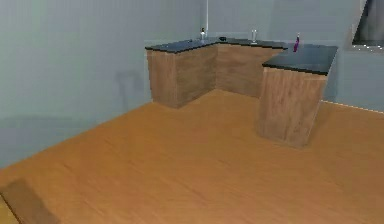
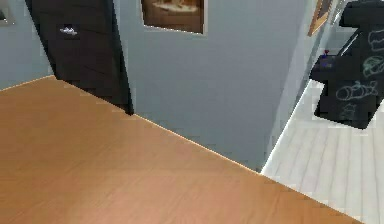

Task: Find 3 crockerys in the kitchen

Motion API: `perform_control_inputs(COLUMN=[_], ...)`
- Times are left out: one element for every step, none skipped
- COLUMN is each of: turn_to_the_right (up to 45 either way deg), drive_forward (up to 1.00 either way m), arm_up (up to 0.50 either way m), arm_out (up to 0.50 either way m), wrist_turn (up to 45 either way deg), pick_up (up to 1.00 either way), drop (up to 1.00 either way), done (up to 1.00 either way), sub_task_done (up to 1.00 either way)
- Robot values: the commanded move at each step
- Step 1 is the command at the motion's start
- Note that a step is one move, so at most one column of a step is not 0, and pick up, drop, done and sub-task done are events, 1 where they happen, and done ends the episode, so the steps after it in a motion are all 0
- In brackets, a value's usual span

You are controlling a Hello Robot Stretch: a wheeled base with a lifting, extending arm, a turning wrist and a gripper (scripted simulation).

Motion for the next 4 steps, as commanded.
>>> perform_control_inputs(turn_to_the_right=[-45.0,-33.0,0.0,45.0], drive_forward=[0.0,0.0,0.0,0.0], arm_up=[0.0,0.0,0.0,0.0], arm_out=[0.0,0.0,0.0,0.0], wrist_turn=[0.0,0.0,0.0,0.0], pick_up=[0.0,0.0,0.0,0.0], drop=[0.0,0.0,0.0,0.0], done=[0.0,0.0,0.0,0.0], sub_task_done=[0.0,0.0,1.0,0.0])
